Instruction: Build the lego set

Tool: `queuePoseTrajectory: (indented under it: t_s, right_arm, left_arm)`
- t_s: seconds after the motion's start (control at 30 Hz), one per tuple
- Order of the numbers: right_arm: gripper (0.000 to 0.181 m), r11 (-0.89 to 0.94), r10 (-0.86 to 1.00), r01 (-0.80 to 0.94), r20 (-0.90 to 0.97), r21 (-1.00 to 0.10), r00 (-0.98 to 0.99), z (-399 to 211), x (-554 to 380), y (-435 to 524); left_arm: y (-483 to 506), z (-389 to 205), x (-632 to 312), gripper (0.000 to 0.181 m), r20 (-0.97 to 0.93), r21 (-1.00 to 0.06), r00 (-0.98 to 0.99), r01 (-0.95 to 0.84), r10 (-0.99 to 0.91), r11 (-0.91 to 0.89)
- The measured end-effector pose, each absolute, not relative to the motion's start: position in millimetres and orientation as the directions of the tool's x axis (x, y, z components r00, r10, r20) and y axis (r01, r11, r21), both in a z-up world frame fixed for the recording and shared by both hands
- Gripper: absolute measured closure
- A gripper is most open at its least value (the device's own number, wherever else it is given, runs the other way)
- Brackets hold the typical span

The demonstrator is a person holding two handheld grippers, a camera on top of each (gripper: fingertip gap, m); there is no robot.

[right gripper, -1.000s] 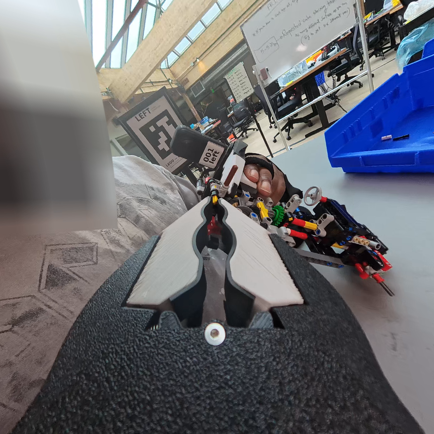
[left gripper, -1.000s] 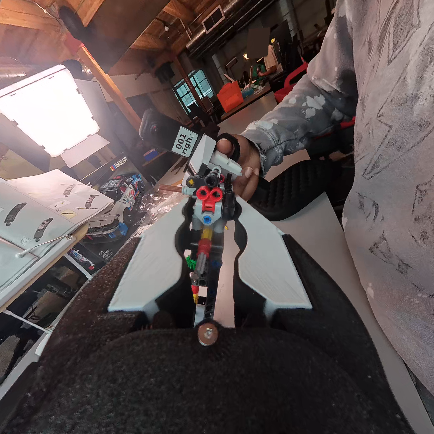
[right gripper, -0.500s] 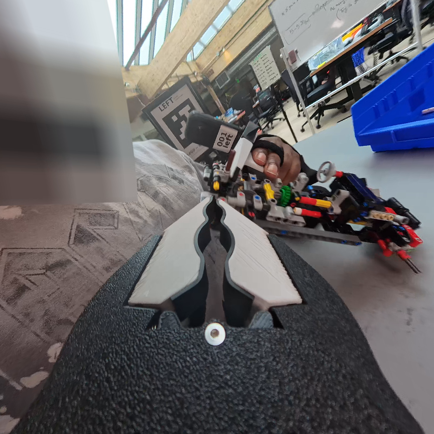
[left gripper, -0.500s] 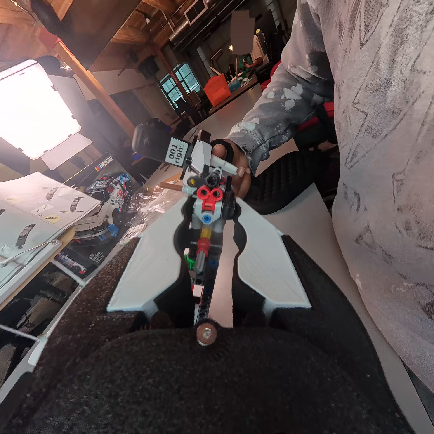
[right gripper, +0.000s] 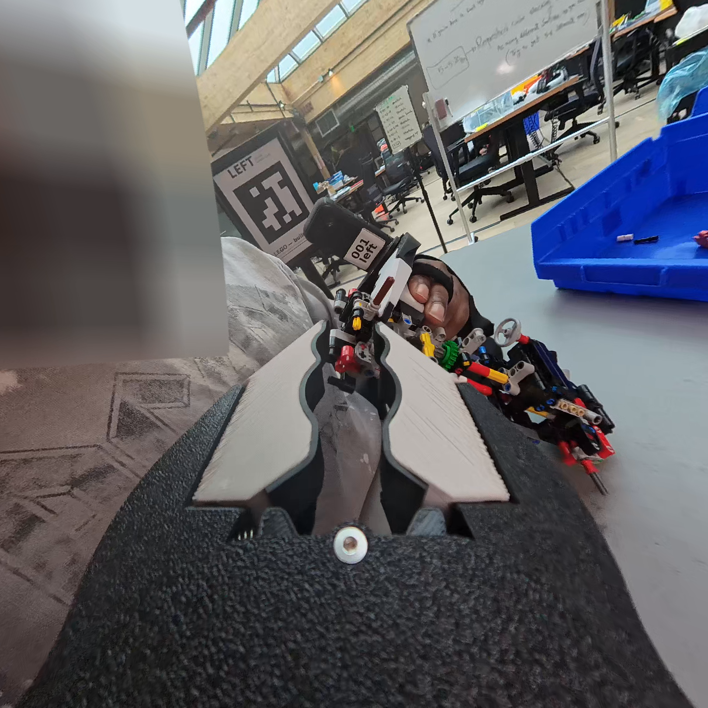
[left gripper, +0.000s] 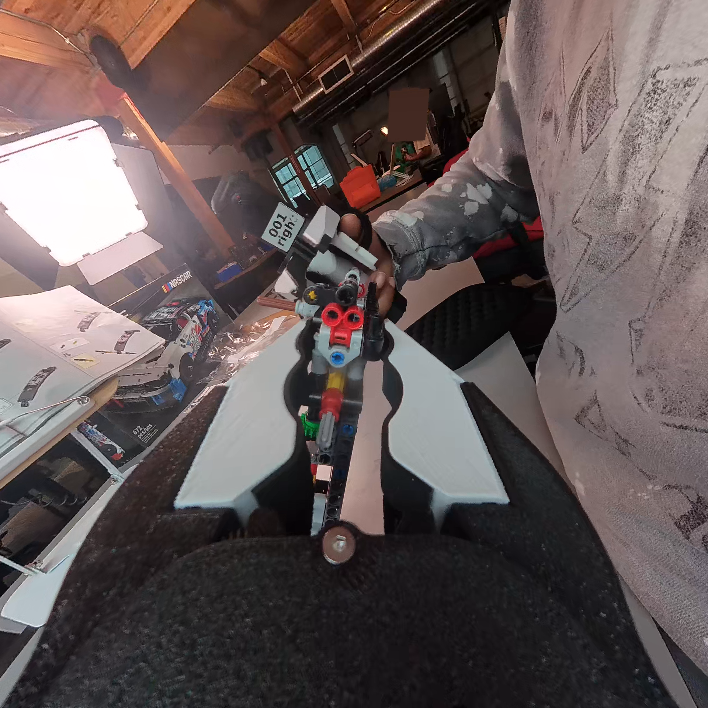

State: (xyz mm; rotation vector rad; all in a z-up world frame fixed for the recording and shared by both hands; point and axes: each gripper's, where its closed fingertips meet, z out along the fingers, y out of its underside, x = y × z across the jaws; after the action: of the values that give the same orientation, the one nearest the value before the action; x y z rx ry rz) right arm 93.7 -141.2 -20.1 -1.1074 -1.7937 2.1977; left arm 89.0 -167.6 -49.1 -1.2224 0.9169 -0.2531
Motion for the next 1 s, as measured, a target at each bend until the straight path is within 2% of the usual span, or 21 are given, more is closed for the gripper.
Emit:
queuePoseTrajectory:
  t_s: [0.17,0.5,0.77,1.0]
  right_arm:
    - [0.173,-0.284,0.464,0.435,-0.519,-0.855,-0.718,-29.2,88.9,-155.1]
    - [0.169,-0.167,0.528,0.496,-0.502,-0.852,-0.685,-41.1,90.4,-162.3]
    - [0.179,-0.045,0.55,0.49,-0.431,-0.87,-0.715,-42.5,95.3,-166.4]
    - [0.176,-0.058,0.527,0.501,-0.453,-0.863,-0.719,-45.9,95.9,-170.7]
  left_arm:
    - [-168.1,-50.3,92.3,0.149,-0.487,-0.872,0.628,-0.317,-0.606,0.372]
    - [-166.2,-57.2,98.5,0.149,-0.541,-0.841,0.596,-0.389,-0.593,0.376]
    - [-167.1,-62.6,104.0,0.149,-0.563,-0.826,0.568,-0.418,-0.6,0.379]
    - [-166.9,-63.1,105.3,0.149,-0.575,-0.818,0.571,-0.421,-0.586,0.392]
